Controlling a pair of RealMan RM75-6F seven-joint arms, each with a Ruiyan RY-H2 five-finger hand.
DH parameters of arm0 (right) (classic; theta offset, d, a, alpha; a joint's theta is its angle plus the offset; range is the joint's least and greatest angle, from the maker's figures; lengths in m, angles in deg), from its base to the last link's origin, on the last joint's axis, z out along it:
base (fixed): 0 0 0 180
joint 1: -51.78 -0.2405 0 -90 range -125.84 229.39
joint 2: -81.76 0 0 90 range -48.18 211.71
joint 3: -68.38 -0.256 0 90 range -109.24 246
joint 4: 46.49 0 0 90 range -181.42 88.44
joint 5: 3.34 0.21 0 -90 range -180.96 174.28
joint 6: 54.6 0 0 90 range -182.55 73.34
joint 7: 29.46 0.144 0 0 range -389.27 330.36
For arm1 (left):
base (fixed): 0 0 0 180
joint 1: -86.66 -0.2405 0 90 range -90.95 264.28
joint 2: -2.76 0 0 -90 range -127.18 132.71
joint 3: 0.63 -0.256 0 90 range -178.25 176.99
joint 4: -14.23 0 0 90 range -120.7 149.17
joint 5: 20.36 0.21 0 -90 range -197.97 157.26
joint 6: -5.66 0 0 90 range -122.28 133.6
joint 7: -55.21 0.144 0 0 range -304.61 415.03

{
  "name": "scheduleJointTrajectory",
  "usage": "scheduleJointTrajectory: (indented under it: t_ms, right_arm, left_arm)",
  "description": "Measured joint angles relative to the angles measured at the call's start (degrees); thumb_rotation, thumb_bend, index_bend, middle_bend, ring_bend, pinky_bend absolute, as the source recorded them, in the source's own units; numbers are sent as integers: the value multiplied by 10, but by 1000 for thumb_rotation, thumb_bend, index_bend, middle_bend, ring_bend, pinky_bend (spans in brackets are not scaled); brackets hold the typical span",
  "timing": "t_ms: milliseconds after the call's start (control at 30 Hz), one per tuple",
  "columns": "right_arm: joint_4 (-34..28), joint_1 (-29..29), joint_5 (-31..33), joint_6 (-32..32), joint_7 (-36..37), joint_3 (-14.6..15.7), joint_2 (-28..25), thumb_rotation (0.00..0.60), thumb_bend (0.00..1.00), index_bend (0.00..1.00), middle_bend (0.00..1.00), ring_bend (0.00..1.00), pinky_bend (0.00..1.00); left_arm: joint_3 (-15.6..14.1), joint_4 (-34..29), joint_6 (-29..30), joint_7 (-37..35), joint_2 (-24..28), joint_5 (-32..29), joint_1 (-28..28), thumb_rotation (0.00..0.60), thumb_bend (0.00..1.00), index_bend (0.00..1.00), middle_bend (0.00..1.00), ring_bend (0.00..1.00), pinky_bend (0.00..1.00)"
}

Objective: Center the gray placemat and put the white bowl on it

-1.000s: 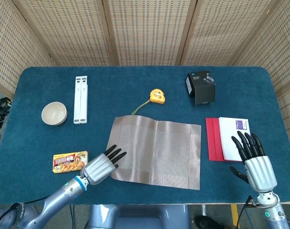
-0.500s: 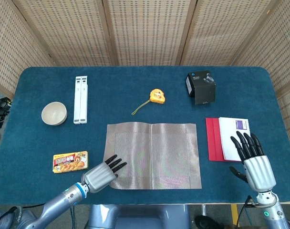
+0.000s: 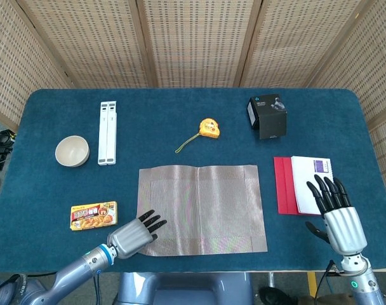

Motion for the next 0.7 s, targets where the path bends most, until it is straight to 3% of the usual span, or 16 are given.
scheduleJointTrajectory:
  t_ms: [200,400,533,700]
  right_arm:
    - [-1,0,-2,-2,-2,2,1,600,0,0,0,0,0]
    - [-2,0,-4,-2,-4,3,1,600,0,0,0,0,0]
    - [-3,0,-7,-2,-5,5,1,600,0,0,0,0,0]
    - [-4,0,-9,-3,-5,7,2,600,0,0,0,0,0]
  left_arm:
    - [17,-7,15,-119,34,48,-5,600,0,0,0,0,0]
    - [63,20,97,-245,85,92,-25,600,0,0,0,0,0]
    - [97,68,122,-270,96,45,-38,600,0,0,0,0,0]
    - [119,153,118,-301,93,-31,-54,600,0,0,0,0,0]
